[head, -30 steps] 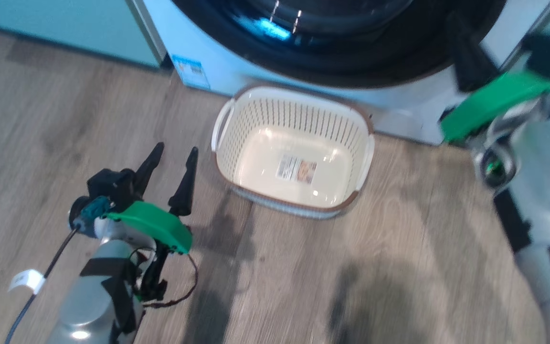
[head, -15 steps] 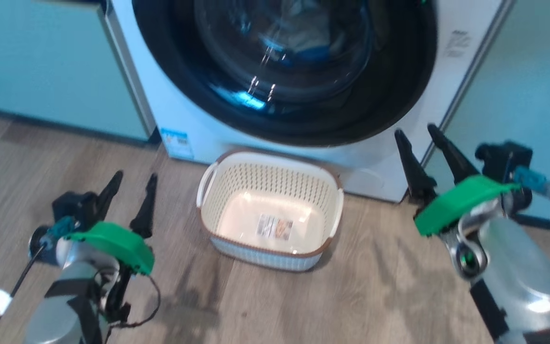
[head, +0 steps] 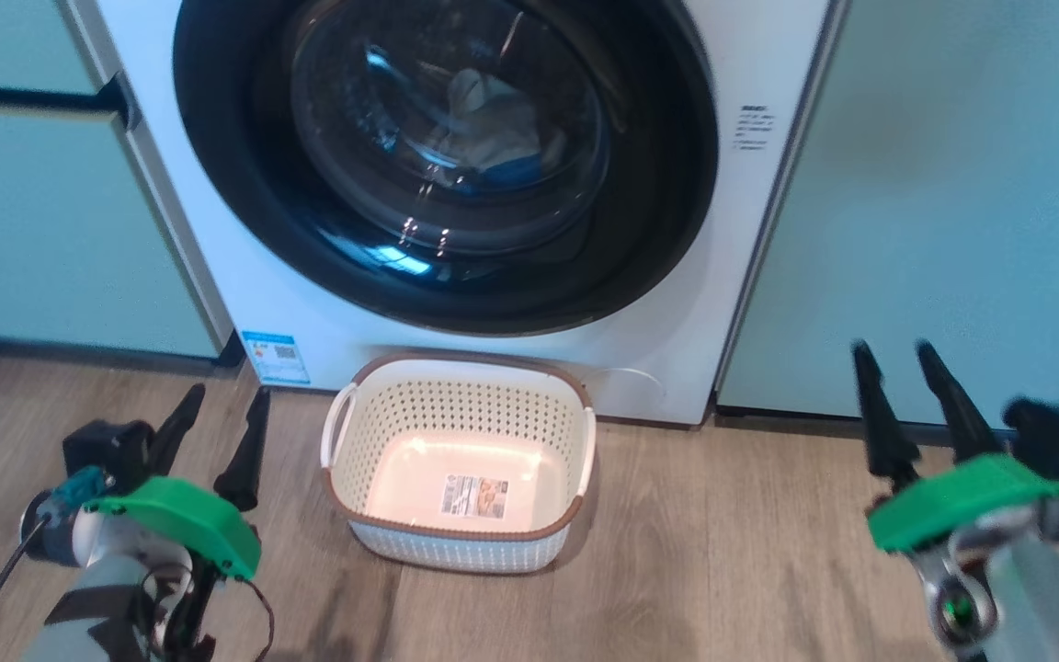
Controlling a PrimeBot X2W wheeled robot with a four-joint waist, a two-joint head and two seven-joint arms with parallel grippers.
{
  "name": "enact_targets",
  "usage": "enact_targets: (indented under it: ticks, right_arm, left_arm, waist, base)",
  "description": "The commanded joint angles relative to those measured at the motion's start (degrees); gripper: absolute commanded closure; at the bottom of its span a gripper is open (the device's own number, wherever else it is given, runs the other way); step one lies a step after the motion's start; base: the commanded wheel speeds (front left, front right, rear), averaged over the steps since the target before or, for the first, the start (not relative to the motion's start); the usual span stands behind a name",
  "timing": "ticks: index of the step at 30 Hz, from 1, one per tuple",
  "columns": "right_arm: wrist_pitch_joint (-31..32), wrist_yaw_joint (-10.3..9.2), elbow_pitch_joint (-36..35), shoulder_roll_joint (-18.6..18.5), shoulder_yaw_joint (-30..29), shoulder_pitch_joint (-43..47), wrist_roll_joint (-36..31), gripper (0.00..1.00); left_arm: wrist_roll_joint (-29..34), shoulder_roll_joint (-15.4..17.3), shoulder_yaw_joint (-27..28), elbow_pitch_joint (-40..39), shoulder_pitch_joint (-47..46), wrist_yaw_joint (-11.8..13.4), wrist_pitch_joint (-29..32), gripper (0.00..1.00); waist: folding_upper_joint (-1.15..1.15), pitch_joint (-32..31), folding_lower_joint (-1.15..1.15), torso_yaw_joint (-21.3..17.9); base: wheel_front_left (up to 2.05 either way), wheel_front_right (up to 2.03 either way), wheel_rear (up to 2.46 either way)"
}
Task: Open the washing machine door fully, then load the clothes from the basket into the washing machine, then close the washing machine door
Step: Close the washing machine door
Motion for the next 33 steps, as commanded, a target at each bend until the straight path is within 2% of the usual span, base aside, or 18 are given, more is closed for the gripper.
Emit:
enact_targets:
  ticks: [1,8,13,22,33]
  right_arm:
    - [-0.38,-0.19,-2.27,0.49,-0.22,-0.45,-0.93,0.0]
    - [-0.38,-0.19,-5.25,0.49,-7.21,5.76,-4.8,0.0]
    - [-0.38,-0.19,-7.69,0.49,-9.8,8.68,-6.03,0.0]
    - [-0.38,-0.19,-10.72,0.49,-10.98,11.99,-6.25,0.0]
    - [-0.38,-0.19,-10.44,0.49,-11.44,13.08,-5.95,0.0]
  left_arm:
    - [-0.36,2.53,2.81,-1.79,-1.98,-0.07,-0.52,0.0]
    - [-0.46,2.1,3.76,-1.95,0.06,-0.07,-0.52,0.0]
    - [-1.32,1.59,5.65,-1.5,0.91,-0.07,-0.52,0.0]
    - [-0.96,0.8,7.07,-0.1,1.36,-0.07,-0.52,0.0]
    - [0.4,0.13,8.1,0.58,1.25,-0.07,-0.52,0.0]
  waist:
    - [0.0,-0.68,0.01,-0.84]
    - [0.0,-1.74,0.01,-2.8]
    - [0.0,-1.99,0.01,-4.27]
    - [0.0,-1.99,0.01,-5.59]
    - [0.0,-1.72,0.01,-5.51]
  base:
    - [0.0,0.0,0.0]
    - [0.0,0.0,0.0]
    - [0.0,0.0,0.0]
    - [0.0,0.0,0.0]
    - [0.0,0.0,0.0]
